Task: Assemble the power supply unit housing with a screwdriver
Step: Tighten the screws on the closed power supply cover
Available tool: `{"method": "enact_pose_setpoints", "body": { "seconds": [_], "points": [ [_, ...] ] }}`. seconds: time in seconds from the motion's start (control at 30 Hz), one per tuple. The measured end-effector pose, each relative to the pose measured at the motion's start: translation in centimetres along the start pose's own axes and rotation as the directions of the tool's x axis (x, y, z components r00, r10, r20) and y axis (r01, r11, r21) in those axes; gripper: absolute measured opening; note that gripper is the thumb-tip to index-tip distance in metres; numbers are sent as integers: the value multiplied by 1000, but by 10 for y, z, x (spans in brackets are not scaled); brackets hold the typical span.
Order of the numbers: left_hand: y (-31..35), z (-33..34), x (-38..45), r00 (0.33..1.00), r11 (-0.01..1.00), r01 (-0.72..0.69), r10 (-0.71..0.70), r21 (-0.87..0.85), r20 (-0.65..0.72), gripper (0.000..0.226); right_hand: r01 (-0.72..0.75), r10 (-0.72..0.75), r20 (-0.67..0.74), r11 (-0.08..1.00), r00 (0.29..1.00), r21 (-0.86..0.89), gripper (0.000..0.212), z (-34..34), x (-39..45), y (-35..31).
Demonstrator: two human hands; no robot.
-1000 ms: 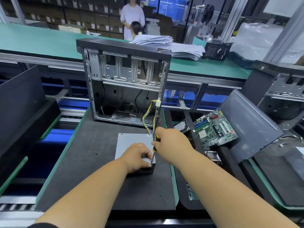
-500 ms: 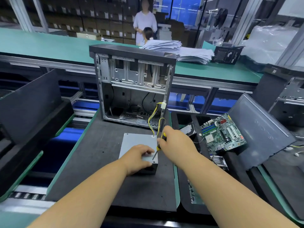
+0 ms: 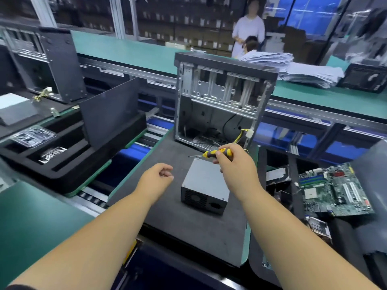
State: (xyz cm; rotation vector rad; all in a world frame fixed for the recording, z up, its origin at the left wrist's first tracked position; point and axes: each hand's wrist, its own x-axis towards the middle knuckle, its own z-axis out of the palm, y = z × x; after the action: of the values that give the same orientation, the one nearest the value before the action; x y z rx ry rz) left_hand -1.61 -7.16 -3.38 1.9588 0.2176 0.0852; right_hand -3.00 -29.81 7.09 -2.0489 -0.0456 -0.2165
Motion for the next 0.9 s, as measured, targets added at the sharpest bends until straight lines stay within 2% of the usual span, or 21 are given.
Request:
{"method": "enact_pose_setpoints", "body": {
  "seconds": [0.17, 0.4, 0.67, 0.9],
  "points": [
    [-16, -22, 33, 997, 992, 66, -62, 109, -35, 22, -21, 21, 9, 999, 1000, 32, 10, 29, 20, -7],
    [-41, -25, 94, 988, 951, 37, -80, 307, 131, 21, -96, 97, -29, 995, 995, 28, 11, 66, 56, -5],
    [-71, -3, 150, 924, 809, -186, -50, 557, 380, 22, -198, 201, -102, 979, 974, 37, 13, 89, 81, 5],
    [-81, 2, 168, 865, 697, -404, 81, 592, 495, 9, -275, 276, -168, 961, 946, 31, 12, 98, 88, 7]
  ]
}}
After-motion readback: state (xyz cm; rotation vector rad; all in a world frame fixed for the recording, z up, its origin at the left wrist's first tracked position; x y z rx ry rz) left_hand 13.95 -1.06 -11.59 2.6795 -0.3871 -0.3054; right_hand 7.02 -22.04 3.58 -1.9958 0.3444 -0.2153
